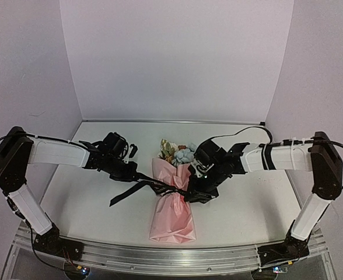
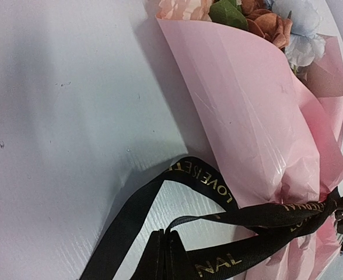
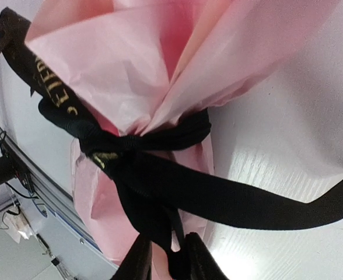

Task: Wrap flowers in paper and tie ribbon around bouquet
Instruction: Tie the ribbon around the folded bouquet.

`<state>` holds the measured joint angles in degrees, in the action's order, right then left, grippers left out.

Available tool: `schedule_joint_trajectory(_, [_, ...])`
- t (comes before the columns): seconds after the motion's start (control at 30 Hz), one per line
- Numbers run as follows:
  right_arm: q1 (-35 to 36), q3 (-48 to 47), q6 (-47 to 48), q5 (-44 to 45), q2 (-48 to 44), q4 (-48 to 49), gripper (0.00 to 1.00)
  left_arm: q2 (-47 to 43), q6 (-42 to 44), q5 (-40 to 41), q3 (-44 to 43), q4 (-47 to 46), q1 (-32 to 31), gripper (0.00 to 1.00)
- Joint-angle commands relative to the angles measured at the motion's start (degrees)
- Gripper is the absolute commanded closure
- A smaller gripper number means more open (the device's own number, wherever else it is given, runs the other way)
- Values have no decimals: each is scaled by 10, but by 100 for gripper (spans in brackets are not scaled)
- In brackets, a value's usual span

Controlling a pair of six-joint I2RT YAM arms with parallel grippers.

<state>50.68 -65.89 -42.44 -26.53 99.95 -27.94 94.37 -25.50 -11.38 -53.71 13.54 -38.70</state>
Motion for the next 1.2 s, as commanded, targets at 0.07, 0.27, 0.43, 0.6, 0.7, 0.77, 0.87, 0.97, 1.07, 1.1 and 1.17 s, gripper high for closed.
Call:
schedule_joint_trajectory(0.07, [0,0,97,29,-82,-94,74,-2,13,-24,-10,-5,4,100])
schedule_joint_trajectory(0.27, [2,-59,197,73,-103,-195,70,0,13,-33,-14,-6,4,100])
schedule_joint_trajectory(0.43, [2,-117,251,62,-61,-241,70,6,12,-38,-20,-6,4,100])
schedule_joint_trajectory(0.6, [3,-163,286,53,-3,-259,70,12,12,-44,-25,-6,4,100])
schedule_joint_trajectory(0.7, [3,-179,302,56,21,-259,70,13,12,-47,-27,-7,4,100])
schedule_joint_trajectory(0.77, [3,-186,314,62,33,-259,70,14,12,-49,-28,-6,4,100])
schedule_joint_trajectory(0.87, [3,-191,332,78,44,-258,71,15,13,-52,-28,-5,4,100])
schedule_joint_trajectory(0.97, [4,-194,345,84,51,-252,71,17,13,-55,-29,-6,4,100])
schedule_joint_trajectory(1.07, [5,-203,353,84,63,-250,71,20,13,-56,-32,-5,4,100])
schedule_joint_trajectory(1.1, [5,-207,357,83,68,-249,71,21,13,-56,-32,-4,4,100])
schedule_joint_trajectory(1.17, [5,-211,361,79,77,-245,71,22,13,-57,-33,-4,4,100])
